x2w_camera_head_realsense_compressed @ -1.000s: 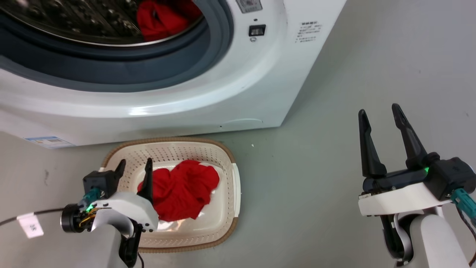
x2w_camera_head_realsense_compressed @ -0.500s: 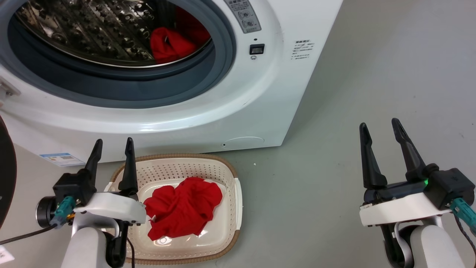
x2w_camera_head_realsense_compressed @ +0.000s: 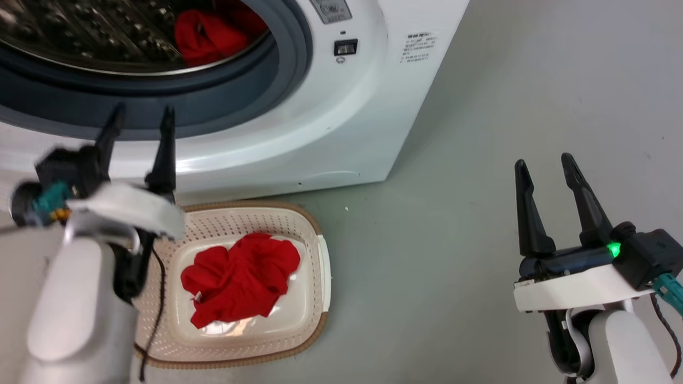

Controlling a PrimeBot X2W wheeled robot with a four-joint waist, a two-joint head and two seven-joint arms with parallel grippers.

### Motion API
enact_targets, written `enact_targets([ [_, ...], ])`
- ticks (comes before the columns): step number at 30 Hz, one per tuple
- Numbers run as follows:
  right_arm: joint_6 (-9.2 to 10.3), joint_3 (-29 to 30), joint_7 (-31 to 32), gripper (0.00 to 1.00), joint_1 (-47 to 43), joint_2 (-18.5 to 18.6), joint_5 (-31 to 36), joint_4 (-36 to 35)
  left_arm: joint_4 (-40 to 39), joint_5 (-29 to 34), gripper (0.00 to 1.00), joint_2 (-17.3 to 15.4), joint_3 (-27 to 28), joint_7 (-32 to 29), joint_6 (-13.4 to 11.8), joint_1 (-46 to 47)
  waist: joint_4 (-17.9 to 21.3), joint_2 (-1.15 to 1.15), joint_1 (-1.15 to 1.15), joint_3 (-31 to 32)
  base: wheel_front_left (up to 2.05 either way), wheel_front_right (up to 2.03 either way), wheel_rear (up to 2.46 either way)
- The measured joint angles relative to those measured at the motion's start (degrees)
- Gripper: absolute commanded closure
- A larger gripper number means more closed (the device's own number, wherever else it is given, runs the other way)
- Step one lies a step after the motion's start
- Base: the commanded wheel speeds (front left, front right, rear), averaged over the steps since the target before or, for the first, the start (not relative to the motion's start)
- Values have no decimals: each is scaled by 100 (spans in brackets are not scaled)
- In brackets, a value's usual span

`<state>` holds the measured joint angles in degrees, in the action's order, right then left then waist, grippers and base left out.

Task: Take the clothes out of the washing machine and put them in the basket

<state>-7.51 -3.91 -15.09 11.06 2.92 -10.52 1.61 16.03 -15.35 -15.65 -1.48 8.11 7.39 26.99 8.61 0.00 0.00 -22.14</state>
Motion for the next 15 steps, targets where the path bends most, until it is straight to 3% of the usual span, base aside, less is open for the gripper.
enact_targets([
  [15, 0, -156, 0, 0, 550, 2, -367, -221, 472, -1365, 0, -1837, -1245, -2665, 9, 3402, 517, 0, 1, -1495, 0, 0, 0],
])
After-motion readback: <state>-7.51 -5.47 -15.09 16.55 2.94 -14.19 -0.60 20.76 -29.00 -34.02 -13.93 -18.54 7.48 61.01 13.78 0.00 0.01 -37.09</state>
